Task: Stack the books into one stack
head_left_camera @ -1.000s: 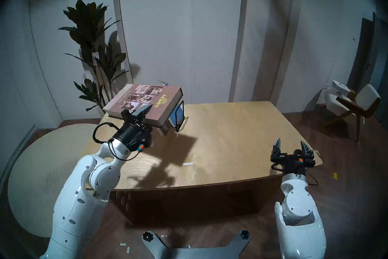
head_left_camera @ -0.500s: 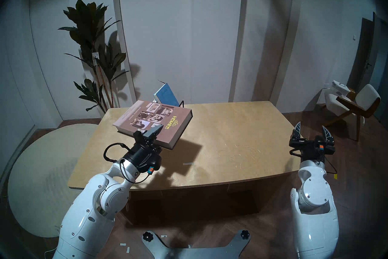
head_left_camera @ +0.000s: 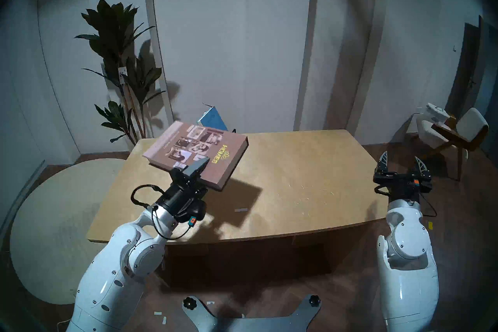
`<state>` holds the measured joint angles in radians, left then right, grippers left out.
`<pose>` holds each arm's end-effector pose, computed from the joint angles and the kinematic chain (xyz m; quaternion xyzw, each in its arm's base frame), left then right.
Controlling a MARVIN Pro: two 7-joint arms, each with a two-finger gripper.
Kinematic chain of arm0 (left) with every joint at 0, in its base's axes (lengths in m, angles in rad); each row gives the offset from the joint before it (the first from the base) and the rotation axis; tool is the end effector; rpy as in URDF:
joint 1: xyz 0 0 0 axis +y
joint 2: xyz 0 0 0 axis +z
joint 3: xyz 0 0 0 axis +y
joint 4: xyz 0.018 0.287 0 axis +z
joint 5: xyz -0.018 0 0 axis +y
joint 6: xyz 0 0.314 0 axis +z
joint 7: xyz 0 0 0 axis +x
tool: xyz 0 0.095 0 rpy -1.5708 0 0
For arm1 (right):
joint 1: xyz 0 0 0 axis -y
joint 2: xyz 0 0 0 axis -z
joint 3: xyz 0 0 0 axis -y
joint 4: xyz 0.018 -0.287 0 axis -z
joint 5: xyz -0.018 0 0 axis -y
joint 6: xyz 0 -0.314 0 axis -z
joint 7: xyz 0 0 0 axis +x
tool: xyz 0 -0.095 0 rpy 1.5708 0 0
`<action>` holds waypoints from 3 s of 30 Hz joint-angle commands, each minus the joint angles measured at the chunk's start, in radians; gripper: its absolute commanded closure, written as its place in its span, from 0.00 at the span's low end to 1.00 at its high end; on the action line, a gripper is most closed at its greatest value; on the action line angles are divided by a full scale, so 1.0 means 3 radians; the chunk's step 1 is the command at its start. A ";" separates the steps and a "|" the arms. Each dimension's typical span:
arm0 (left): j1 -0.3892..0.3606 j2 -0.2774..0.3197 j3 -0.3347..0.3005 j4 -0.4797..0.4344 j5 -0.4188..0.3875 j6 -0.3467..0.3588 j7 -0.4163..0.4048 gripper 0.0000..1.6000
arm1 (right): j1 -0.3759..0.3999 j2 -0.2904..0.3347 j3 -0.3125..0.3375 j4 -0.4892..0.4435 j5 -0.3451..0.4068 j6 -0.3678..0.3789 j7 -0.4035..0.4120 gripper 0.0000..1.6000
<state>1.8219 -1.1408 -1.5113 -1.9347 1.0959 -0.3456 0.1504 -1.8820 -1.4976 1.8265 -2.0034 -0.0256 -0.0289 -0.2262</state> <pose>0.3414 0.0155 -0.2338 -0.3203 0.5317 -0.6917 0.3690 0.3201 -0.1292 -0.2299 0.6229 -0.0925 0.7471 0.2126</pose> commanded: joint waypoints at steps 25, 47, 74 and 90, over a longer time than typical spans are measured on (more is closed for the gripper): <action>0.1029 0.0131 -0.1211 -0.0902 0.0267 -0.0037 -0.0616 1.00 | 0.0117 -0.0029 -0.0175 -0.0029 -0.0131 -0.0187 -0.0109 0.00; 0.1182 0.0073 -0.0885 -0.0664 -0.0027 -0.0467 -0.0997 1.00 | 0.0086 0.0000 -0.0049 -0.0204 0.0025 -0.0224 -0.0103 0.00; 0.0190 -0.0364 0.0050 0.0278 -0.0182 -0.0276 -0.1102 1.00 | 0.0611 0.0206 0.0411 0.0215 0.1019 0.0504 0.0262 0.00; 0.0084 -0.0671 0.0233 0.0459 0.0127 0.0306 -0.1080 1.00 | 0.0635 0.0223 0.0436 0.0223 0.1084 0.0571 0.0318 0.00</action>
<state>1.8665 -1.3081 -1.4474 -1.7692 1.1409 -0.2741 -0.1853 -1.7065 -1.4374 1.9568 -1.9170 0.3021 0.1530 -0.1318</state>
